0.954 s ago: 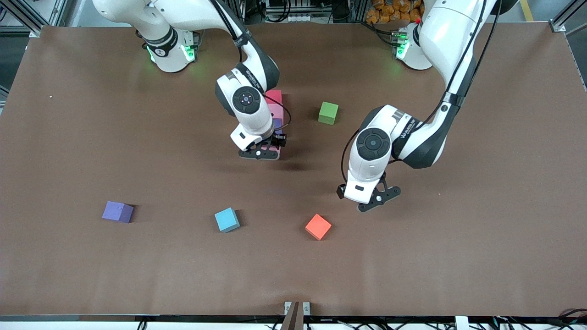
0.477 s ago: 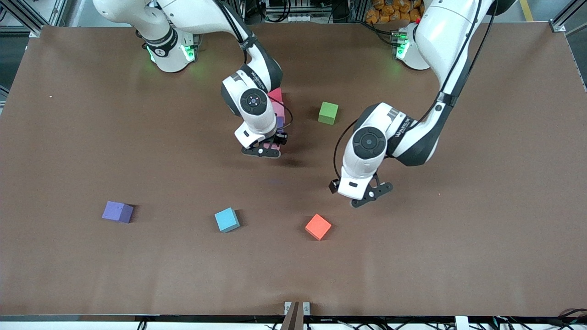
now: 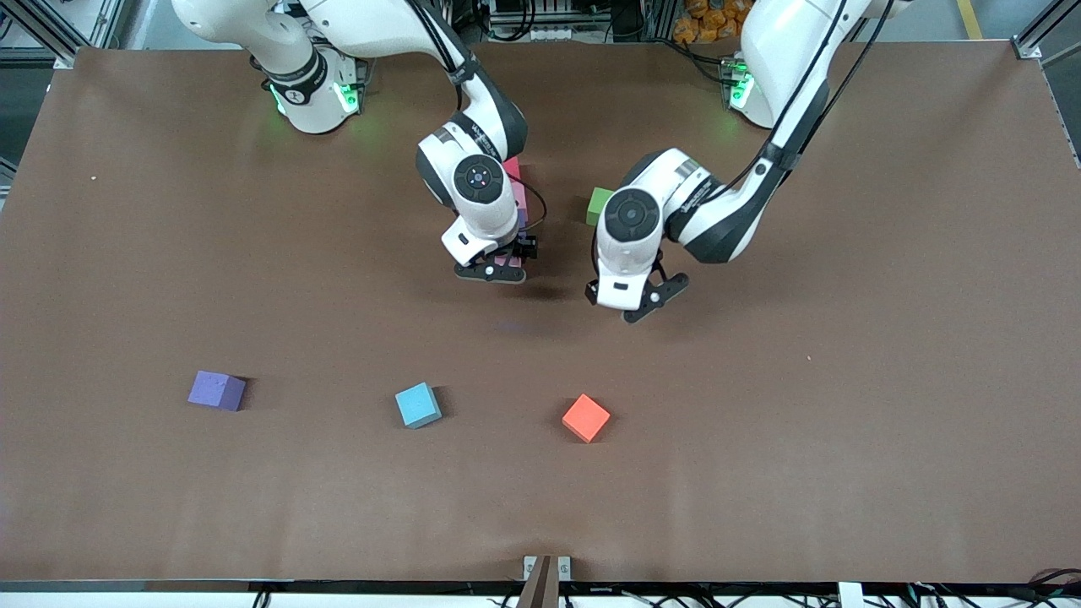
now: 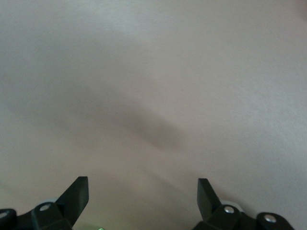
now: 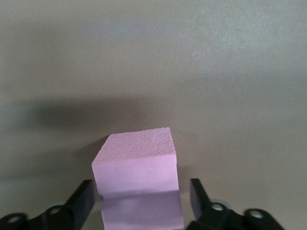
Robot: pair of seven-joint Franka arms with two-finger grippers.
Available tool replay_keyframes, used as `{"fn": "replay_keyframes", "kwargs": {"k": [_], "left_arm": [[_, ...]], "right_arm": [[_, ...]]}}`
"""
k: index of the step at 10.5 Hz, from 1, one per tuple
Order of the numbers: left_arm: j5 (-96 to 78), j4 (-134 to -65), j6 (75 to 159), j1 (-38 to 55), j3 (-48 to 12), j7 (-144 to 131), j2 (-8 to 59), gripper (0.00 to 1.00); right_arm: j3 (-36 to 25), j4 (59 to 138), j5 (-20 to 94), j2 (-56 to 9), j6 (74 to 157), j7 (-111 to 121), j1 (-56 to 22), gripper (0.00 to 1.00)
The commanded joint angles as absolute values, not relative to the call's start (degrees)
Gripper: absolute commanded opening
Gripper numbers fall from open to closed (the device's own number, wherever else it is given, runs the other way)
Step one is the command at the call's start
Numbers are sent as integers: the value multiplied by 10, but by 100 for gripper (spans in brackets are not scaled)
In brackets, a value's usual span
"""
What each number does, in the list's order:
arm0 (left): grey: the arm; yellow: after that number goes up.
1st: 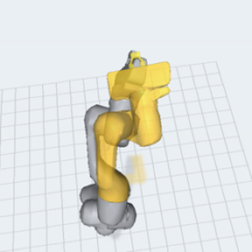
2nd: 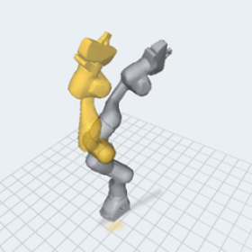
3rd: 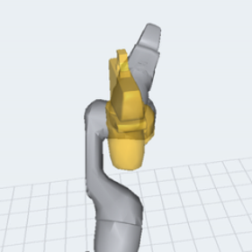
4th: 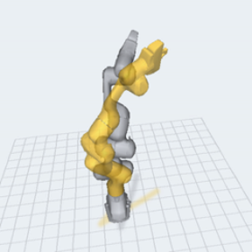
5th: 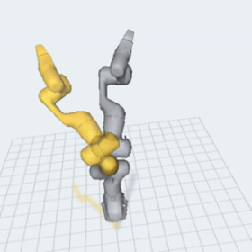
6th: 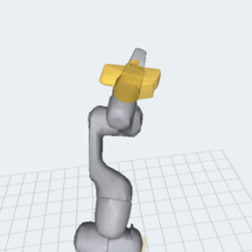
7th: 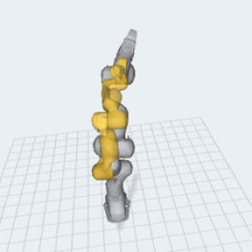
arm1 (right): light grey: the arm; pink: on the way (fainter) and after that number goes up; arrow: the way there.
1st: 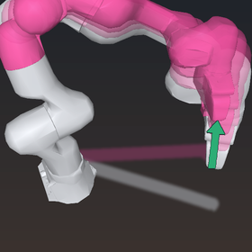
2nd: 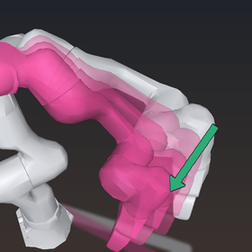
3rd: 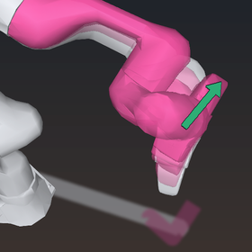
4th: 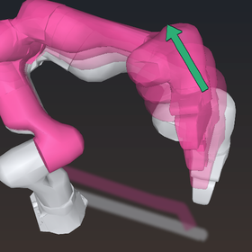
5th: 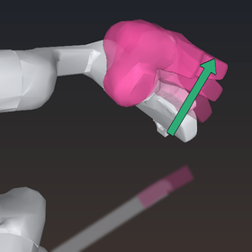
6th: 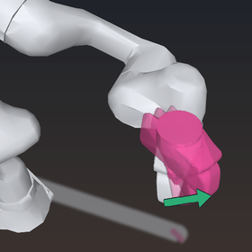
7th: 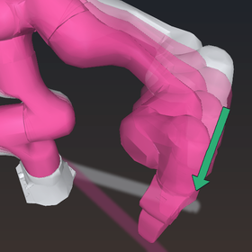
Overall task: Arrange blocks into number 1
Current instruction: 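Place the pink cube below the purple cube while the left gripper reaches green, then grasp the green cube with the left gripper while the right arm withdraws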
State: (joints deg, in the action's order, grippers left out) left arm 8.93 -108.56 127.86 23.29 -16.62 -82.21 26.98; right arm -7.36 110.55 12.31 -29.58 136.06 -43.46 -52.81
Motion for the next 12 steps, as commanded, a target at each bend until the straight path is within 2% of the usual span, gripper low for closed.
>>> {"fn": "replay_keyframes", "kwargs": {"k": [1, 5, 8, 12], "left_arm": [[76, -1205, 1340, 214, -166, -922, 199, 100], [77, -1242, 1379, 223, -171, -1114, 199, 100], [84, -1273, 1397, 226, -229, -1197, 196, 100], [85, -1348, 1418, 226, -288, -1250, 148, 100]], "right_arm": [[-76, 1120, 123, -256, 1357, -434, -515, 100], [-76, 1130, 114, -205, 1358, -418, -428, 100], [-76, 1124, 92, -170, 1349, -257, -340, 100], [-76, 997, 43, -160, 1146, -137, -259, 100]]}}
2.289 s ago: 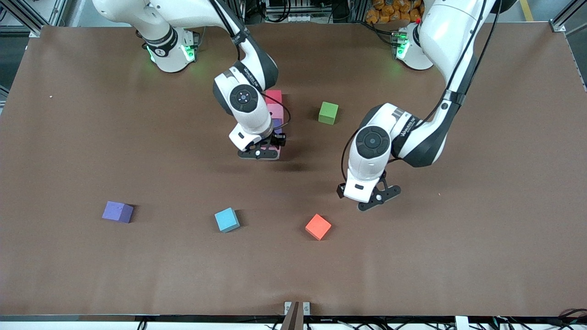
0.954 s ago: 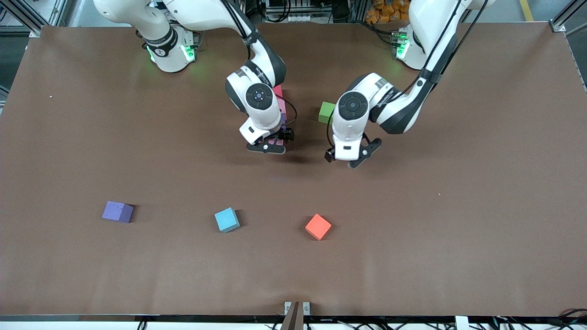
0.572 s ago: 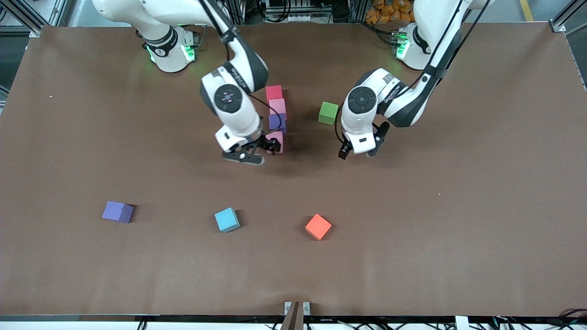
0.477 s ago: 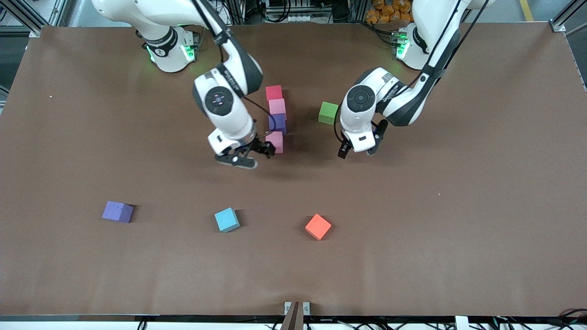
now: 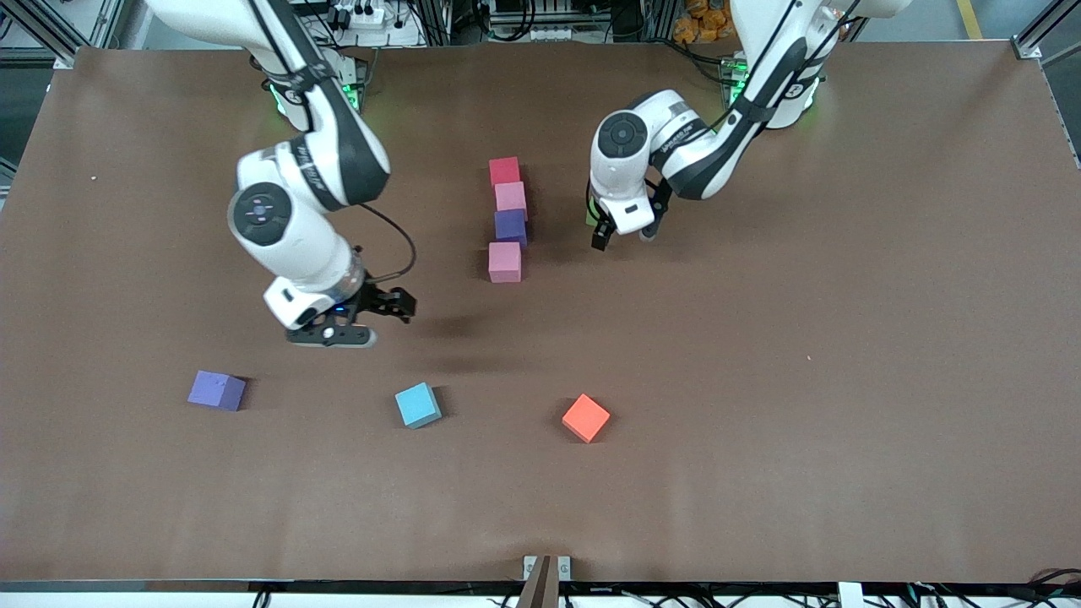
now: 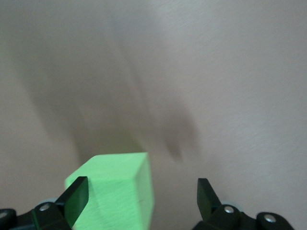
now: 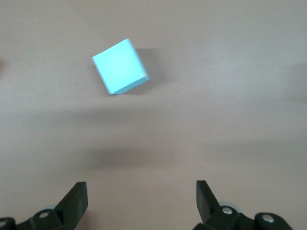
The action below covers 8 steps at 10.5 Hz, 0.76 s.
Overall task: Arrange blocks into number 1
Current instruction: 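Grasp the green cube with the left gripper while the right arm withdraws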
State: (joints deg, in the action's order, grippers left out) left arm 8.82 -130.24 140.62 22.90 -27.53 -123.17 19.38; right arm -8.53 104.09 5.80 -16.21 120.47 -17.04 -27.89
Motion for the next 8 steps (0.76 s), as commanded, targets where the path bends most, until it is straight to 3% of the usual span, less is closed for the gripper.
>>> {"fn": "replay_keyframes", "kwargs": {"k": [1, 5, 8], "left_arm": [[85, -1360, 1418, 225, -293, -1259, 137, 100], [85, -1373, 1447, 226, -294, -1323, 137, 100], [87, -1374, 1462, 226, -294, -1336, 144, 100]], "right_arm": [[-75, 973, 44, -159, 1112, -108, -244, 100], [-5, 930, 41, -143, 1048, -48, -135, 100], [40, 930, 11, -89, 1016, -82, -52, 100]]}}
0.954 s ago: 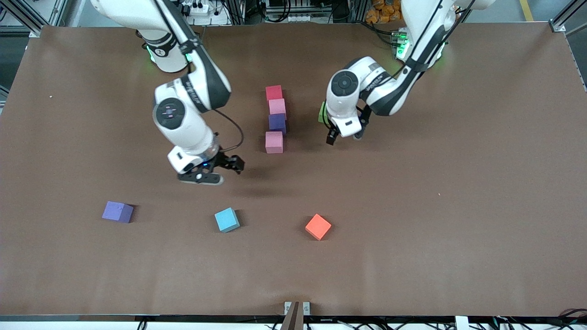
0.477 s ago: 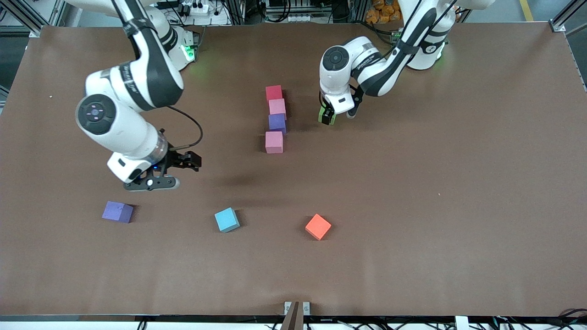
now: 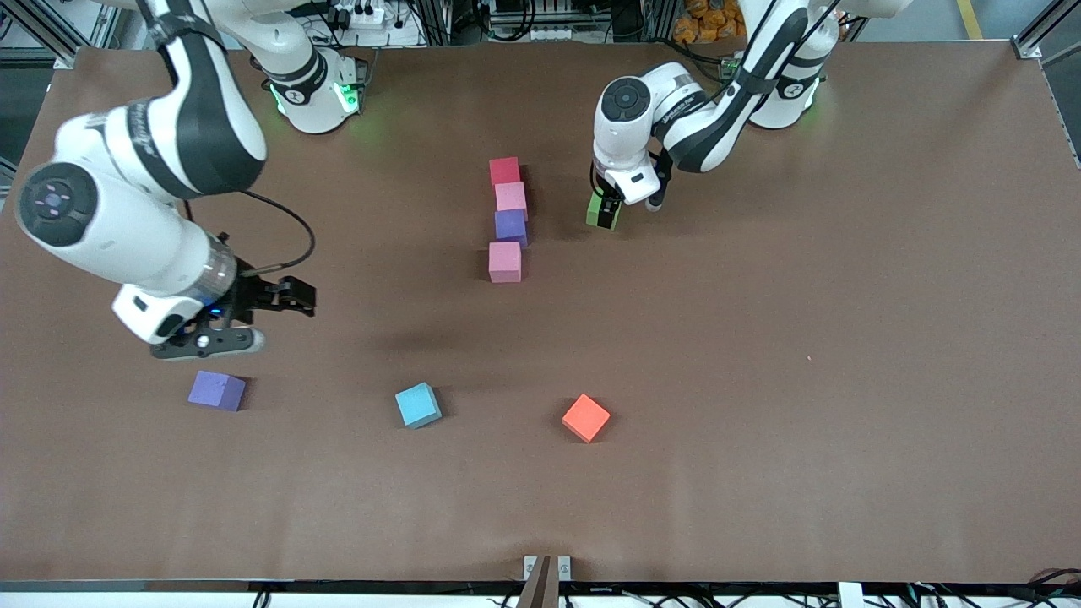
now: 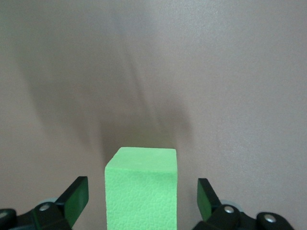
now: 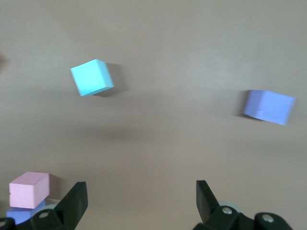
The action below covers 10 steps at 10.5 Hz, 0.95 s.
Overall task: Arrange blocks into number 1
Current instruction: 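Grasp the green cube with the left gripper while the right arm withdraws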
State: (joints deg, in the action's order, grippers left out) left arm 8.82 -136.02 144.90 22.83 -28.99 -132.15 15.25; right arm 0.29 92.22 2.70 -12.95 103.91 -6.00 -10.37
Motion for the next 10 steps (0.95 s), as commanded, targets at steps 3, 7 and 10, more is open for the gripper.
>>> {"fn": "replay_keyframes", "kwargs": {"k": [3, 7, 10], "left_arm": [[90, -1371, 1476, 233, -293, -1337, 165, 100], [101, -1362, 1496, 243, -292, -1338, 200, 100], [125, -1354, 1494, 233, -291, -1332, 217, 0]], "right_arm": [[102, 916, 11, -71, 993, -114, 52, 100], [98, 875, 4, -69, 944, -111, 63, 100], [97, 879, -11, -54, 933, -85, 78, 100]]}}
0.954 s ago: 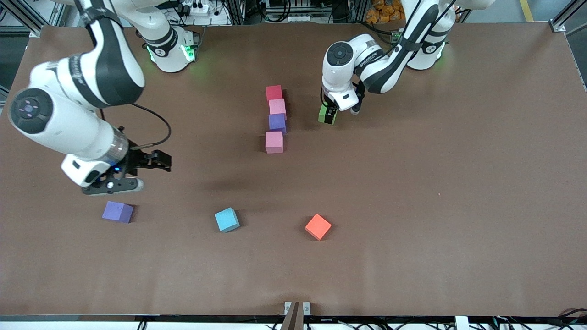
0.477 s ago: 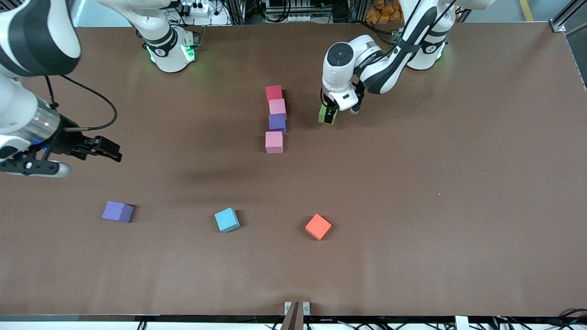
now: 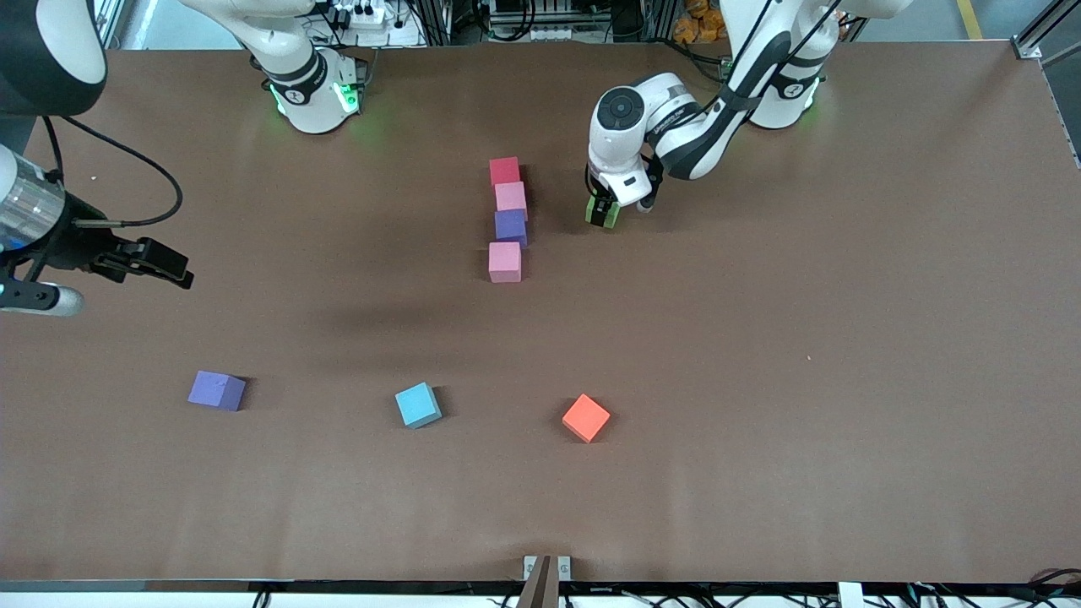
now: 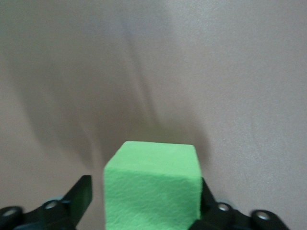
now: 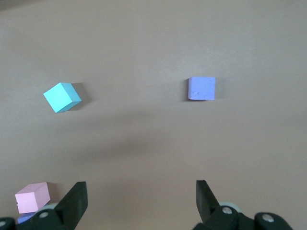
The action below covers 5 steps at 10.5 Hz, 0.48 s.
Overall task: Arrange blocks into number 1
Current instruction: 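Grasp the green cube with the left gripper while the right arm withdraws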
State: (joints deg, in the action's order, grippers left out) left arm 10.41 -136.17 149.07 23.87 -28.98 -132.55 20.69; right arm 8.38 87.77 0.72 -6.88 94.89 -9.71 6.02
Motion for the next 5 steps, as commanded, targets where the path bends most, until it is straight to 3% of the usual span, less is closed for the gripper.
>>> {"fn": "replay_keyframes", "kwargs": {"k": [1, 5], "left_arm": [[126, -1354, 1493, 240, -289, -1331, 216, 0], [221, -1333, 1485, 227, -287, -1286, 216, 0]], "right_arm": [[97, 876, -38, -50, 919, -70, 76, 100], [25, 869, -35, -50, 918, -27, 39, 100]]}}
